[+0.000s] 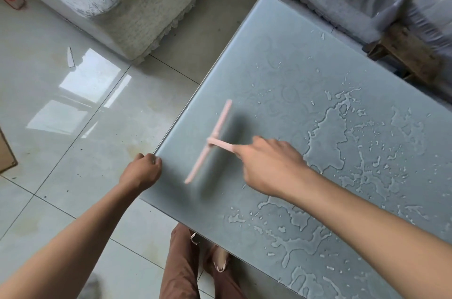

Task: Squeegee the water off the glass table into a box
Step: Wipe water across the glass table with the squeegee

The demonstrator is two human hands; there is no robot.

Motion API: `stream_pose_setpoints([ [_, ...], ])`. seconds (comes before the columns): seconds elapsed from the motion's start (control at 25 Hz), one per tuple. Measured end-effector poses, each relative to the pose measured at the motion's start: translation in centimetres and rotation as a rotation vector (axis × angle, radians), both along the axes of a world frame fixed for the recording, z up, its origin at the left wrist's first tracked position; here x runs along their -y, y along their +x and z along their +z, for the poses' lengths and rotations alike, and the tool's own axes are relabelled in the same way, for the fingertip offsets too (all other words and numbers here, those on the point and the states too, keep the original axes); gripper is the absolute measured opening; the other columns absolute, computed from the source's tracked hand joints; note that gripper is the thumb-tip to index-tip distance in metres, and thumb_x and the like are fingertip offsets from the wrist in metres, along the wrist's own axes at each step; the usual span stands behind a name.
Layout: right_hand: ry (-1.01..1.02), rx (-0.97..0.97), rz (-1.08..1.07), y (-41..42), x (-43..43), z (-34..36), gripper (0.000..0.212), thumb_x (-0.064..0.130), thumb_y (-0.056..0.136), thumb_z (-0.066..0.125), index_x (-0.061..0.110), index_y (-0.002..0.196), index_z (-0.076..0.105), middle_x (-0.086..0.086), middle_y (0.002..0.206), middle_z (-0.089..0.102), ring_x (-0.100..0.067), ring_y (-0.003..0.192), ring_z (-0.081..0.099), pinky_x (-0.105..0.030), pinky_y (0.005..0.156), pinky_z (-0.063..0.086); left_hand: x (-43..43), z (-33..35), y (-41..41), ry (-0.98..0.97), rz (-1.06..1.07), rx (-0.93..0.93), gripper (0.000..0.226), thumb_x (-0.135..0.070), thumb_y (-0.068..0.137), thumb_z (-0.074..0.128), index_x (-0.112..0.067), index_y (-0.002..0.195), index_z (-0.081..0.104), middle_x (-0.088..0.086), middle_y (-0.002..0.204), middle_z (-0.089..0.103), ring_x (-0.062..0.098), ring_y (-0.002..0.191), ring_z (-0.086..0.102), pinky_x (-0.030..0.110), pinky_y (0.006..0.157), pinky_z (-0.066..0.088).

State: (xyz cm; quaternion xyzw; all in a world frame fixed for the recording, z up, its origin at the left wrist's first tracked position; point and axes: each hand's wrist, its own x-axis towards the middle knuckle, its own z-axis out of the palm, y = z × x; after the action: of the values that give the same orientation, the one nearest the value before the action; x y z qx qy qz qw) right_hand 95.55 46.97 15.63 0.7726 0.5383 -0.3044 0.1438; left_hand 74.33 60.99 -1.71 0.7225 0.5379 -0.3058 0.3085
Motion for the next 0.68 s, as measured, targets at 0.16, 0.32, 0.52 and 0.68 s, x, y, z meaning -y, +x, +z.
stream_pose_setpoints([
  [0.16, 0.009, -0.034, 0.039, -0.4, -5.8, -3.1, 0.046, 0.012, 0.09, 0.044, 0.025, 0.133, 0.048, -0.013, 0.119, 0.056, -0.033, 0.107, 0.056, -0.032, 0.072, 0.035, 0.6, 0.2, 2.9, 0.072, 0.051, 0.02, 0.066, -0.025, 0.091, 0.049, 0.0, 0.144, 0.021, 0.02, 0.145, 0.029, 0.037, 0.132, 0.033, 0.046, 0.104, 0.036],
  [0.32, -0.118, 0.024, -0.093, 4.5, -1.0, -3.0, 0.03, 0.017, 0.091, 0.043, 0.023, 0.119, 0.053, -0.012, 0.118, 0.06, -0.034, 0.107, 0.058, -0.033, 0.072, 0.036, 1.3, 0.4, 5.4, 0.138, -0.126, 0.116, 0.067, -0.013, 0.089, 0.039, -0.007, 0.15, 0.011, 0.012, 0.159, 0.006, 0.032, 0.141, 0.018, 0.044, 0.107, 0.03],
  [0.52, -0.309, 0.177, -0.111, 8.6, 3.3, 1.1, 0.032, 0.019, 0.09, 0.045, 0.024, 0.12, 0.057, -0.01, 0.114, 0.063, -0.032, 0.105, 0.06, -0.032, 0.072, 0.039, 0.5, 1.0, 7.6, 0.165, -0.39, 0.098, 0.062, -0.016, 0.092, 0.037, -0.006, 0.148, 0.013, 0.008, 0.16, 0.0, 0.028, 0.141, 0.017, 0.04, 0.107, 0.029],
  [0.68, -0.071, 0.104, -0.036, 6.9, -3.0, -0.2, 0.036, 0.016, 0.088, 0.047, 0.024, 0.121, 0.059, -0.01, 0.114, 0.062, -0.033, 0.105, 0.06, -0.031, 0.069, 0.035, -0.5, 1.0, 9.4, 0.179, -0.532, 0.097, 0.061, -0.016, 0.091, 0.038, -0.004, 0.147, 0.016, 0.008, 0.159, -0.001, 0.026, 0.143, 0.013, 0.039, 0.11, 0.028],
])
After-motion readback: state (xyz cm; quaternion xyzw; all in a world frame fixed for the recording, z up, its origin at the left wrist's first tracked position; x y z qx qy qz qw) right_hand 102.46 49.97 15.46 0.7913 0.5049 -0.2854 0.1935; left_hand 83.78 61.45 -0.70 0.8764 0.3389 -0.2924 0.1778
